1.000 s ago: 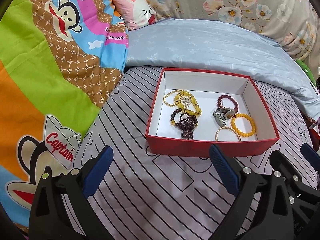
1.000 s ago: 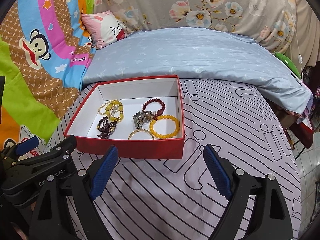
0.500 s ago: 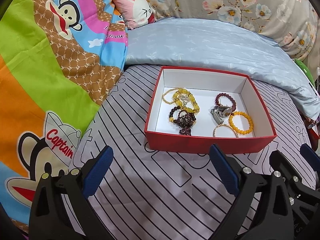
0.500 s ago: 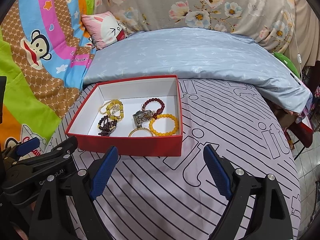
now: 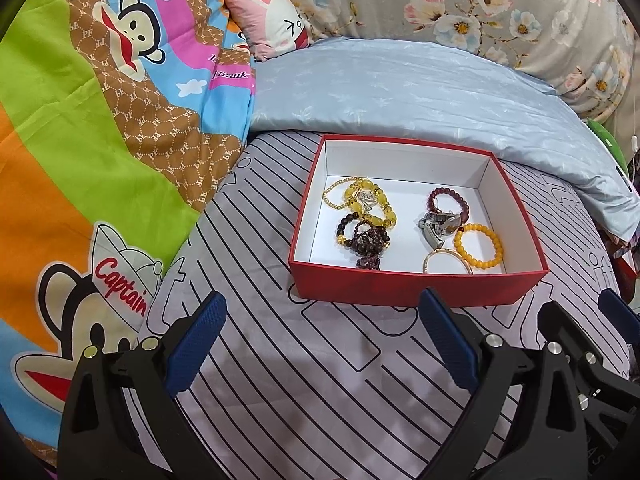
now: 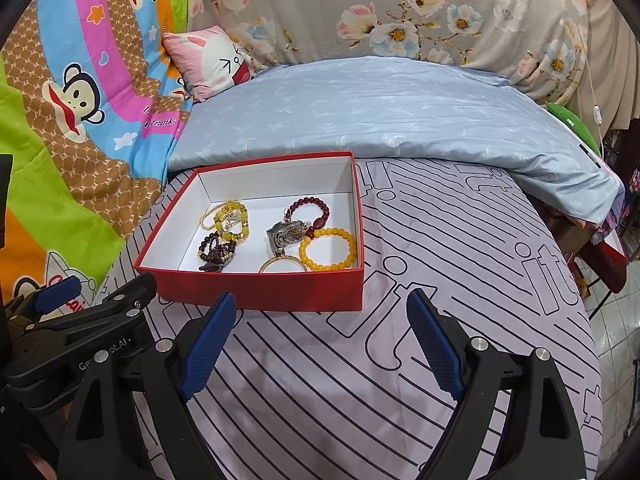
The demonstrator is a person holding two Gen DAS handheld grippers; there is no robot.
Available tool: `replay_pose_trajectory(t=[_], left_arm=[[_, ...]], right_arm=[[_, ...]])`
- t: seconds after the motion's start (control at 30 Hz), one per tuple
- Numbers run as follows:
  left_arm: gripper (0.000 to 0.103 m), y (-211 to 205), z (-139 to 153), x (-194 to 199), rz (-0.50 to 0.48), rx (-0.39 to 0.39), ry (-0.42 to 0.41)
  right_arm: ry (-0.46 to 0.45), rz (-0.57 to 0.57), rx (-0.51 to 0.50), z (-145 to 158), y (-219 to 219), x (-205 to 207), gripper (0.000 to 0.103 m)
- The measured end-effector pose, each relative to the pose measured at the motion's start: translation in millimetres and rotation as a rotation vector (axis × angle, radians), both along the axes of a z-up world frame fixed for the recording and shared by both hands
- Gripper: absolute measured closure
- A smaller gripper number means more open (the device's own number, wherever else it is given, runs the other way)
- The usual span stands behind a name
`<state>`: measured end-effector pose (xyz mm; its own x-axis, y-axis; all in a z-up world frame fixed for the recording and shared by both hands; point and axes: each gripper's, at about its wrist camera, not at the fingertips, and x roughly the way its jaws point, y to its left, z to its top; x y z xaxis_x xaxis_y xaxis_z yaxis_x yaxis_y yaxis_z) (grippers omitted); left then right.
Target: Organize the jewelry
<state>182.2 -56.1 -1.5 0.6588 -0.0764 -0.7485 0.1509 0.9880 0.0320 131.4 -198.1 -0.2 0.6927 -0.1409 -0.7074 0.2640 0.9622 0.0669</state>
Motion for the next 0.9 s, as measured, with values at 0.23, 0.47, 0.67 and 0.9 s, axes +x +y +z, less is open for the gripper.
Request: replay_pose_trajectory(t=[0.23, 0.47, 0.67, 0.9], left_arm=[[0.011, -1.0, 1.0, -1.6, -0.005, 0.013, -0.008], [0.011, -3.1, 1.3, -3.1, -0.012, 0.022, -0.011], [0.011, -5.6, 0.4, -3.2, -0.026, 0.029, -0.014], [0.011, -6.0, 0.3, -2.6, -0.031, 0.027, -0.014]], right_arm=[[0.0, -0.001, 0.0, -0.3, -0.1, 0.2, 0.019], [0.0, -0.001, -0.001, -0.6, -0.1, 0.4, 0.019], [0.003, -0.008, -0.004, -0.1, -0.2, -2.4, 0.019], [0.002, -0.01, -0.008, -0.1, -1.4, -4.3, 0.019]])
